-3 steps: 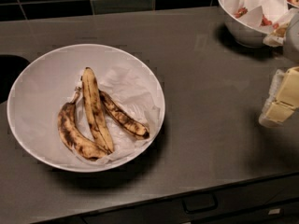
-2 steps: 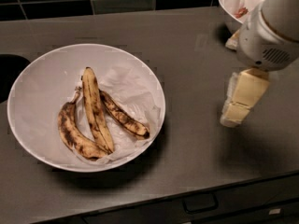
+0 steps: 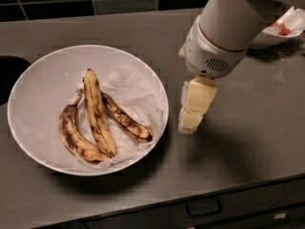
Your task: Pick banana from white bowl
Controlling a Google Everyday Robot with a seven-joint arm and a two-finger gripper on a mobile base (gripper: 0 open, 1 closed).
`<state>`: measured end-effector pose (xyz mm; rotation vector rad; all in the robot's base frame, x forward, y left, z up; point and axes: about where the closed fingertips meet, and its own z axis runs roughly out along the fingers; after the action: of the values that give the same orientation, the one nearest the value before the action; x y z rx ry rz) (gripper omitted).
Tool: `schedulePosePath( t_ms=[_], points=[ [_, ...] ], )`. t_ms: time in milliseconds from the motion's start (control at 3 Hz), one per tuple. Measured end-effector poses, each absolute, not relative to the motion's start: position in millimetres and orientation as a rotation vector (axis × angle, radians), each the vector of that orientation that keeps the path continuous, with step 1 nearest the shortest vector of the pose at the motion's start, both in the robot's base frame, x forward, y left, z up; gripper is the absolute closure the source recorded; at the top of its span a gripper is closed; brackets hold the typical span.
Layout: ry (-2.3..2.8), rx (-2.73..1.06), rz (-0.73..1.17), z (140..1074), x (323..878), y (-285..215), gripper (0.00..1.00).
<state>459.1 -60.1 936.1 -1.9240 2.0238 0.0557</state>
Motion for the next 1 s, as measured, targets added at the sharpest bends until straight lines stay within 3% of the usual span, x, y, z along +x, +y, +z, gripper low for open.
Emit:
schedulePosePath(
  t_ms=[1000],
  points=[
    [1.887,-1.957,0.132,930,441,12,0.0]
  ],
)
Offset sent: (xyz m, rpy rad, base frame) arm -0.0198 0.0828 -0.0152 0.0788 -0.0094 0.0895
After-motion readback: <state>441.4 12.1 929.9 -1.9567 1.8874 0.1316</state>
